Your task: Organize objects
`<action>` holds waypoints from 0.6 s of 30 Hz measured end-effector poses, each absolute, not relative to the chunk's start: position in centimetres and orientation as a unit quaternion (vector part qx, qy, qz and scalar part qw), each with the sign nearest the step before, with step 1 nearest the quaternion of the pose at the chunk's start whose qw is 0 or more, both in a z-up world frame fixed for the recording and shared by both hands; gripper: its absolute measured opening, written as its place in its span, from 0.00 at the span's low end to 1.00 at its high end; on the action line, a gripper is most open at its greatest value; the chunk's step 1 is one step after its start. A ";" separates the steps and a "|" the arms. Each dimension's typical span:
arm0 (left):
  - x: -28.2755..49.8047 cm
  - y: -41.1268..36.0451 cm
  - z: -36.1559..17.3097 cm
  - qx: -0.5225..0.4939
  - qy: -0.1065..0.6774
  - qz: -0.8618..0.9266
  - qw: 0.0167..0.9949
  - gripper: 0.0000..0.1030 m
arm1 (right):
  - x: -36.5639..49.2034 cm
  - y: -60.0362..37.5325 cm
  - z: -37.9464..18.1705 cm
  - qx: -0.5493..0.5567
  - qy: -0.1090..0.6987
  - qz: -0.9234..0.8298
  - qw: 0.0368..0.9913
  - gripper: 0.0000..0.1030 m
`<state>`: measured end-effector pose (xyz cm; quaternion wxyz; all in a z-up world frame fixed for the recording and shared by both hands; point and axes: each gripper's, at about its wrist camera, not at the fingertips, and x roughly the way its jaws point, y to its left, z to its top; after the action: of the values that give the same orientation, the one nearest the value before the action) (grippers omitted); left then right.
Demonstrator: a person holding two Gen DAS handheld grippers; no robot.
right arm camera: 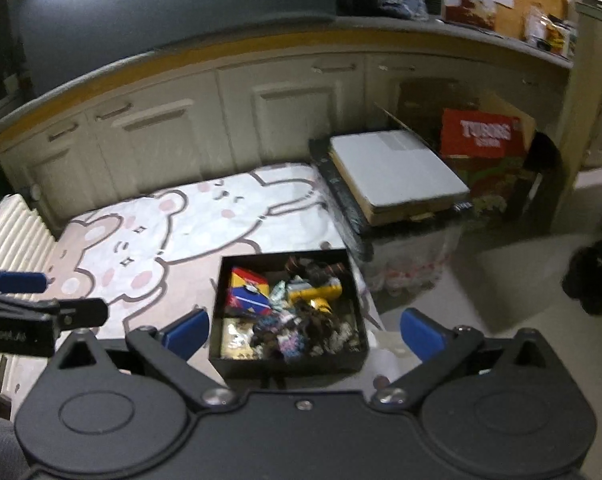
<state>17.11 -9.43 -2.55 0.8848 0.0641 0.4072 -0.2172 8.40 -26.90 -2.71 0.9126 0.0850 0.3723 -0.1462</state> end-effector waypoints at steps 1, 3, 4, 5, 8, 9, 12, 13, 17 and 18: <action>16.8 -9.5 -2.6 0.069 0.405 -0.214 0.886 0.98 | 8.2 -26.8 -2.9 0.087 0.374 -0.149 0.911 1.00; 16.3 -9.5 -2.7 0.077 0.401 -0.208 0.889 0.98 | 7.9 -26.8 -3.3 0.100 0.381 -0.142 0.908 1.00; 16.2 -9.4 -2.8 0.079 0.401 -0.207 0.889 0.98 | 7.7 -26.9 -3.5 0.110 0.384 -0.137 0.906 1.00; 16.0 -9.4 -2.9 0.081 0.402 -0.207 0.888 0.98 | 7.5 -26.9 -3.6 0.117 0.386 -0.136 0.905 1.00; 15.7 -9.1 -3.2 0.082 0.407 -0.202 0.887 0.98 | 7.2 -26.7 -4.1 0.125 0.389 -0.139 0.902 1.00; 15.7 -9.0 -3.4 0.084 0.409 -0.199 0.886 0.98 | 7.1 -26.5 -4.3 0.122 0.390 -0.142 0.902 1.00; 15.6 -8.8 -4.2 0.091 0.419 -0.189 0.883 0.98 | 7.0 -25.9 -4.5 0.107 0.393 -0.149 0.901 1.00; 15.6 -8.8 -4.5 0.091 0.424 -0.186 0.882 0.98 | 6.9 -25.6 -4.6 0.102 0.394 -0.150 0.901 1.00; 15.4 -8.4 -5.0 0.095 0.429 -0.180 0.880 0.98 | 6.9 -25.0 -4.9 0.081 0.400 -0.159 0.899 1.00; 15.4 -8.4 -4.9 0.096 0.427 -0.178 0.881 0.98 | 7.0 -24.9 -5.0 0.080 0.403 -0.160 0.898 1.00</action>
<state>15.35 -8.40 -4.91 0.8814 0.0957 0.4269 -0.1780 6.98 -24.89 -5.04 0.8976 0.0802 0.4028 -0.1603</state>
